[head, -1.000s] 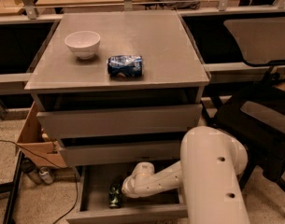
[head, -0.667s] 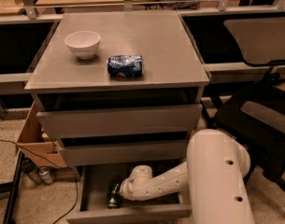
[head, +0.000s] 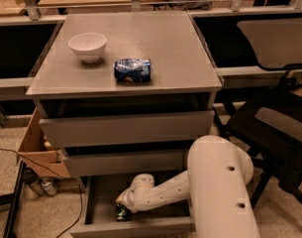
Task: Pick green can from bottom drawer and place on counter
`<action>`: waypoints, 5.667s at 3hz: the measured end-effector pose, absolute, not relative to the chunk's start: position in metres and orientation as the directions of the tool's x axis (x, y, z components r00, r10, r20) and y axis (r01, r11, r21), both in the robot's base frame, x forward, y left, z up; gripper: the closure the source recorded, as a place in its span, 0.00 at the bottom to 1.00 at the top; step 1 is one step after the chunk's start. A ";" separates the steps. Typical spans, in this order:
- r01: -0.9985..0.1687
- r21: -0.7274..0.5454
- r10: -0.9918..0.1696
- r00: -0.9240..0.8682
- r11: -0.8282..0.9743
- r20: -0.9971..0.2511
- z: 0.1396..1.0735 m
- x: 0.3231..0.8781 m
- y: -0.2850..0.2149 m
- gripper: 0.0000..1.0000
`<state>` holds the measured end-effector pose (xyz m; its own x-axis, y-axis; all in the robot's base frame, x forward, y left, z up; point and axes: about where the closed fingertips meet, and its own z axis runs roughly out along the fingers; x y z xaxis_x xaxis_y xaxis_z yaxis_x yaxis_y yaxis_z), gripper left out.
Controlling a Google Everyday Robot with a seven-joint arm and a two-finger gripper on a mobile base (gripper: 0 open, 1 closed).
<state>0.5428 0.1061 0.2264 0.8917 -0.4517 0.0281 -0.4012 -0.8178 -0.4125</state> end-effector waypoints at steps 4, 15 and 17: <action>-0.357 -0.396 -0.366 0.929 -0.846 -0.056 0.179 0.564 0.165 0.00; -0.426 -0.405 -0.425 0.900 -0.809 -0.097 0.226 0.565 0.151 1.00; -0.400 -0.376 -0.391 0.914 -0.836 -0.103 0.267 0.528 0.147 0.98</action>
Offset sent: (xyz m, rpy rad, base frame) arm 0.0398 0.0331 -0.0309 0.0254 0.0666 0.0747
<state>0.5284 0.1467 0.2669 0.9144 -0.3914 -0.1034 -0.4003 -0.8357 -0.3760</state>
